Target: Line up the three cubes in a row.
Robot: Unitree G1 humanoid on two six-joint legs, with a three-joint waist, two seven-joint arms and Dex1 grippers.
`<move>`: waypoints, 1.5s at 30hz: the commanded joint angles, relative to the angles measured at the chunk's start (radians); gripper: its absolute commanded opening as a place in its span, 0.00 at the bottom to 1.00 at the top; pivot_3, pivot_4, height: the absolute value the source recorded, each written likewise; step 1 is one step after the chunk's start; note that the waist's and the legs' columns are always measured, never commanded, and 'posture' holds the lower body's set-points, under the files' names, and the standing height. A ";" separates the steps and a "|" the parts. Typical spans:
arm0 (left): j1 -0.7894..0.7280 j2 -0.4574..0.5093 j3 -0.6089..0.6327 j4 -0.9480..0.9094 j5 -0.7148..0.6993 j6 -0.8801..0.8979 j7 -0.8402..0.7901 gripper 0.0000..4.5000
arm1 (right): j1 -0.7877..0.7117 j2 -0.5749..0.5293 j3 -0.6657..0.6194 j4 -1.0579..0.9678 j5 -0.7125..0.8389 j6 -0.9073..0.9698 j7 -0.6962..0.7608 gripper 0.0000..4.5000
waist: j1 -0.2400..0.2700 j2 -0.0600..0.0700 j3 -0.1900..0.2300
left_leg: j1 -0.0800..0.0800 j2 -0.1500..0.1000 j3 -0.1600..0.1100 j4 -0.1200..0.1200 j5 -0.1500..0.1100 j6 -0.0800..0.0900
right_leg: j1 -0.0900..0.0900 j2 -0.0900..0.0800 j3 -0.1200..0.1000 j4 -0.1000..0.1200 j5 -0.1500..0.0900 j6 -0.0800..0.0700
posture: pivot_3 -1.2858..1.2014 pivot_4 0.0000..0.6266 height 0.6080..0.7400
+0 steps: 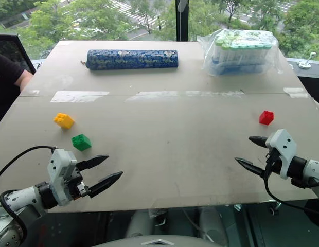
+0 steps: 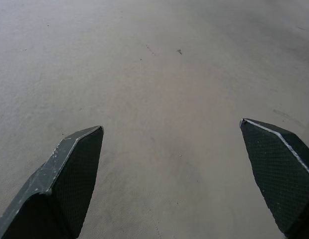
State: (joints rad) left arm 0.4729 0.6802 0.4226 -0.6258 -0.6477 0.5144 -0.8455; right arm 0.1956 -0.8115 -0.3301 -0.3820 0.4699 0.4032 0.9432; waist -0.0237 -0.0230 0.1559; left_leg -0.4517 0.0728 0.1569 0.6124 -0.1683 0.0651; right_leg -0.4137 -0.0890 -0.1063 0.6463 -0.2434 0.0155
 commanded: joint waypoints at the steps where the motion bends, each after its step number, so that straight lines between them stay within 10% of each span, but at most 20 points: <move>1: -0.095 -0.003 -0.053 -0.024 0.005 -0.008 0.037 1.00 | -0.074 0.044 -0.008 -0.001 -0.007 0.021 -0.105 1.00 | 0.005 0.000 0.000 | 0.000 0.000 0.000 0.000 0.000 0.000 | 0.000 0.000 0.000 0.000 0.000 0.000 | 0.52 0.24 1.00; 12: -0.526 0.063 -0.379 -0.053 0.022 0.054 -0.011 1.00 | -0.636 0.075 0.041 0.231 -0.179 0.694 -0.633 1.00 | 0.015 0.006 0.000 | -0.003 -0.001 -0.004 0.006 0.000 0.000 | 0.000 0.001 -0.005 0.001 0.004 -0.004 | 0.52 0.24 1.00; 23: -0.615 0.063 -0.486 -0.031 0.064 0.045 -0.044 1.00 | -0.942 0.191 0.060 0.587 -0.228 0.900 -0.766 1.00 | 0.013 0.006 0.000 | -0.002 -0.001 -0.003 0.006 0.004 -0.003 | -0.001 0.010 -0.006 0.007 0.005 0.000 | 0.52 0.24 1.00; 35: -0.533 0.053 -0.440 -0.065 0.058 0.043 -0.003 1.00 | -0.935 0.183 0.131 0.684 -0.275 0.792 -0.726 0.01 | 0.011 0.006 -0.001 | 0.000 0.001 -0.006 0.016 -0.002 -0.002 | 0.002 0.009 -0.005 0.012 0.001 0.001 | 0.52 0.24 1.00; 40: -0.534 0.063 -0.417 -0.075 0.045 0.054 0.007 1.00 | -0.911 0.160 0.160 0.642 -0.274 0.727 -0.657 0.01 | 0.011 0.006 -0.001 | -0.001 0.001 -0.007 0.016 -0.002 -0.002 | 0.002 0.009 -0.004 0.012 0.003 0.003 | 0.52 0.24 1.00; 45: -0.520 0.066 -0.392 -0.076 0.029 0.059 0.004 1.00 | -0.914 0.132 0.132 0.579 -0.292 0.715 -0.670 0.38 | 0.011 0.007 0.000 | -0.001 0.001 -0.006 0.016 -0.002 -0.002 | 0.002 0.009 -0.005 0.012 0.003 0.003 | 0.52 0.24 1.00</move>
State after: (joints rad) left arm -0.0520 0.7393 0.0010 -0.6588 -0.5939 0.5806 -0.8424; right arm -0.7094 -0.6484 -0.1749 0.2483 0.1851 1.1145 0.2776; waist -0.0131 -0.0158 0.1558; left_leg -0.4529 0.0740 0.1507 0.6282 -0.1703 0.0630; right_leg -0.4117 -0.0797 -0.1113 0.6584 -0.2407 0.0186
